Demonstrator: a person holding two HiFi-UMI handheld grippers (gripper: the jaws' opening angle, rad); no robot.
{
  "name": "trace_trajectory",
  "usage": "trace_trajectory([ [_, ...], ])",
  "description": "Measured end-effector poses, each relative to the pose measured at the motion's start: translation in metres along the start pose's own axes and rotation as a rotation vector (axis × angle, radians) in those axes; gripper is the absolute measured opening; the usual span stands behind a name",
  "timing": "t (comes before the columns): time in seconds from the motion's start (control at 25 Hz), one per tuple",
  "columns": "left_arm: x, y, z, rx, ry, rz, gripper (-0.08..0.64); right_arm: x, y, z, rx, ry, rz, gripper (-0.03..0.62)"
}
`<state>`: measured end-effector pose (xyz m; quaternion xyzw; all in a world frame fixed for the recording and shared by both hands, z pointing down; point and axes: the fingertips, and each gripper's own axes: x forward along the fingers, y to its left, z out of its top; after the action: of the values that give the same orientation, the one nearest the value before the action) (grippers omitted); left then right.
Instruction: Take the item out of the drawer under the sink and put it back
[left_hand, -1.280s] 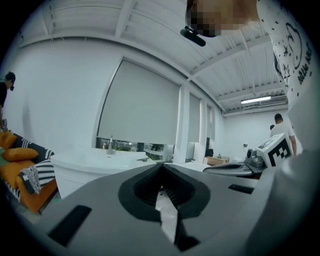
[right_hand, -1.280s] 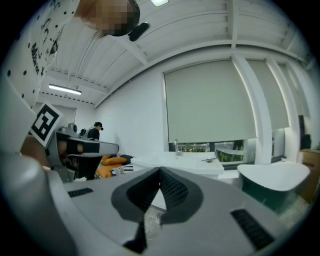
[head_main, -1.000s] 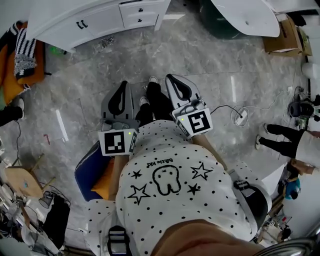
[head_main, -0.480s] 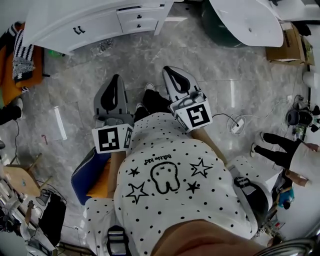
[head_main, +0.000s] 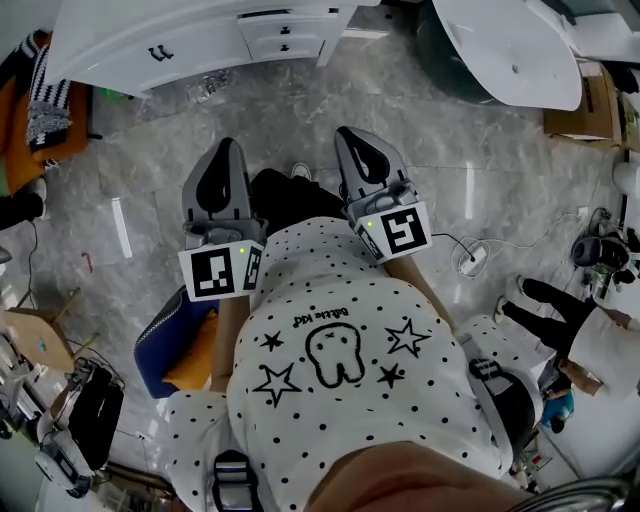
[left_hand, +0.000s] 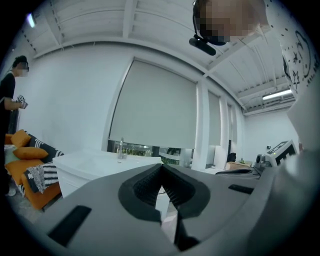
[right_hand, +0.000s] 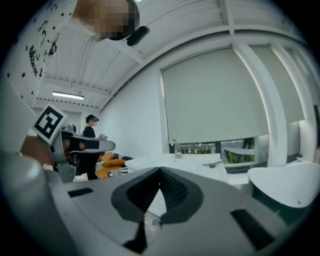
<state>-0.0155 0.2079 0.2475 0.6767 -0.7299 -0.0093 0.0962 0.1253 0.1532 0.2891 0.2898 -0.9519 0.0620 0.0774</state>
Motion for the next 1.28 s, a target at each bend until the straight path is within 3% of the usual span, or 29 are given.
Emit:
trace_trajectory([
  [0.56,0.010,-0.003,0.011,0.006,-0.012,-0.034,0.005,0.006,-0.005,0.011,0.009,-0.021,-0.027,0.012],
  [0.88,0.073,0.089,0.025,-0.020,0.023,-0.067,0.005,0.110,0.002,0.030,0.002,0.002,-0.076,0.012],
  [1.28,0.109,0.128,0.018,-0.024,0.050,-0.149,0.005,0.153,0.002,0.023,0.022,0.014,-0.158,0.012],
])
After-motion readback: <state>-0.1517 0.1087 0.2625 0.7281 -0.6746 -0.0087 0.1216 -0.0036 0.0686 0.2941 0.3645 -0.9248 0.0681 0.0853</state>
